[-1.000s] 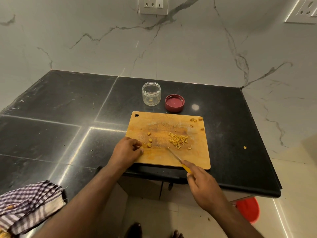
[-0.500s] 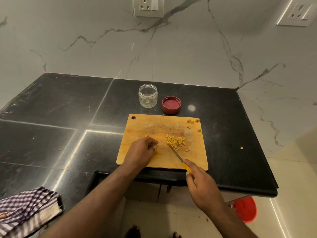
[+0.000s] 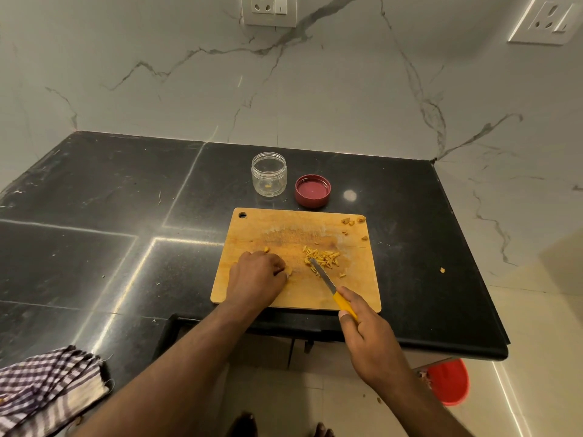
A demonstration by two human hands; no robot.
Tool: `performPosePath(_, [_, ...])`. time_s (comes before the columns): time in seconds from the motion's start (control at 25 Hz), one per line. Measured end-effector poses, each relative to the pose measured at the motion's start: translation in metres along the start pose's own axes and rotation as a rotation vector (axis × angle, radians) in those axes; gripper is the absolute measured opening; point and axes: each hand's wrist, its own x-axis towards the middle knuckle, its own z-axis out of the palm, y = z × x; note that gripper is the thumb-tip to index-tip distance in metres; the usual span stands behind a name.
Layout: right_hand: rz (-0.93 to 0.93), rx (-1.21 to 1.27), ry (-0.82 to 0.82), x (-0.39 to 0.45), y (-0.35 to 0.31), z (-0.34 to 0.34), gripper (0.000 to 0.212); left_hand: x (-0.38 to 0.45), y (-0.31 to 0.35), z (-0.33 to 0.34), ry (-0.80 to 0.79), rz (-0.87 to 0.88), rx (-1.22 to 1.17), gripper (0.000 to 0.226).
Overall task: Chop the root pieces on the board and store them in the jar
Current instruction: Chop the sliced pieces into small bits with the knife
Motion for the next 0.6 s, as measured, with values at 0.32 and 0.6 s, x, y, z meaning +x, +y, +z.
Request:
performPosePath(0.32, [-0.06, -0.156, -0.032, 0.001, -0.018, 0.003, 0.051, 0.007, 0.008, 0.002, 0.004, 0.062, 0.04, 0.03])
performPosePath(0.6, [-0.084, -0.314, -0.078, 0.003, -0.025, 0.011, 0.055, 0.011, 0.011, 0.007, 0.01, 0.042, -0.056, 0.02])
